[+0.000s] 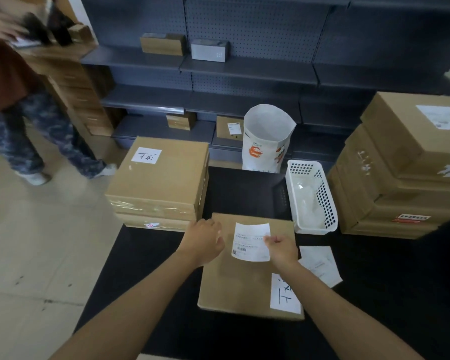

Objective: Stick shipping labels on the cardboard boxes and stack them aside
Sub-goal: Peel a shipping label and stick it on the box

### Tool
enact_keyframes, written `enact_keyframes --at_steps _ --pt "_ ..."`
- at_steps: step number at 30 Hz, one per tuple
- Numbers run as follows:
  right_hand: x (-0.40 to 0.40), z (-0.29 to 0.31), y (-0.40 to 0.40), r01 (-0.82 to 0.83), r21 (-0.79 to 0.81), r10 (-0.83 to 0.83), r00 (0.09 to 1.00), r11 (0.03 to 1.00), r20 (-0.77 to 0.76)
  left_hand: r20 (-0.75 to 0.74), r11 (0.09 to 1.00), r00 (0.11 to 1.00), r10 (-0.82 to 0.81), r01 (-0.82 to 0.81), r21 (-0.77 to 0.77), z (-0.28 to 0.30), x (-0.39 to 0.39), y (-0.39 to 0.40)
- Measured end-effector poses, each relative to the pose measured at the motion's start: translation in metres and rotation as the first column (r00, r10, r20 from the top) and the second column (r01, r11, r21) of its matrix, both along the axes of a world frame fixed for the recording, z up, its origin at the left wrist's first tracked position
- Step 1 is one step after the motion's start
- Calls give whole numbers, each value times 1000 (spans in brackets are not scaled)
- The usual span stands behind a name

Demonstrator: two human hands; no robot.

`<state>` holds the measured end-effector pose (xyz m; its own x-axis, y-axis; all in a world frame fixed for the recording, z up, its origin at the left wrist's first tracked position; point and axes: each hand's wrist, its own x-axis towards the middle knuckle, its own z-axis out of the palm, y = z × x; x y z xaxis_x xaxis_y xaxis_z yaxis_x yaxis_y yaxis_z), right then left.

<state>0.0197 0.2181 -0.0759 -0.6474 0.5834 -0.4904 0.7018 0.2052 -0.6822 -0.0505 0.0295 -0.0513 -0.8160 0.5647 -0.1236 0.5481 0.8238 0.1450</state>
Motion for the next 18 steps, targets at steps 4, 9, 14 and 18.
enact_keyframes --at_steps 4,9,14,18 --pt "2 -7 -5 11 0 -10 999 1000 37 43 1000 999 -9 8 22 -6 2 0" --pt "6 -4 -8 -46 67 41 997 997 66 55 999 998 -39 38 14 -13 6 7" --pt "3 -3 -9 -199 188 180 977 962 113 65 998 995 -70 70 3 -20 9 16" --pt "4 -6 -7 -308 286 276 950 907 146 82 996 993 -79 75 43 -29 14 23"
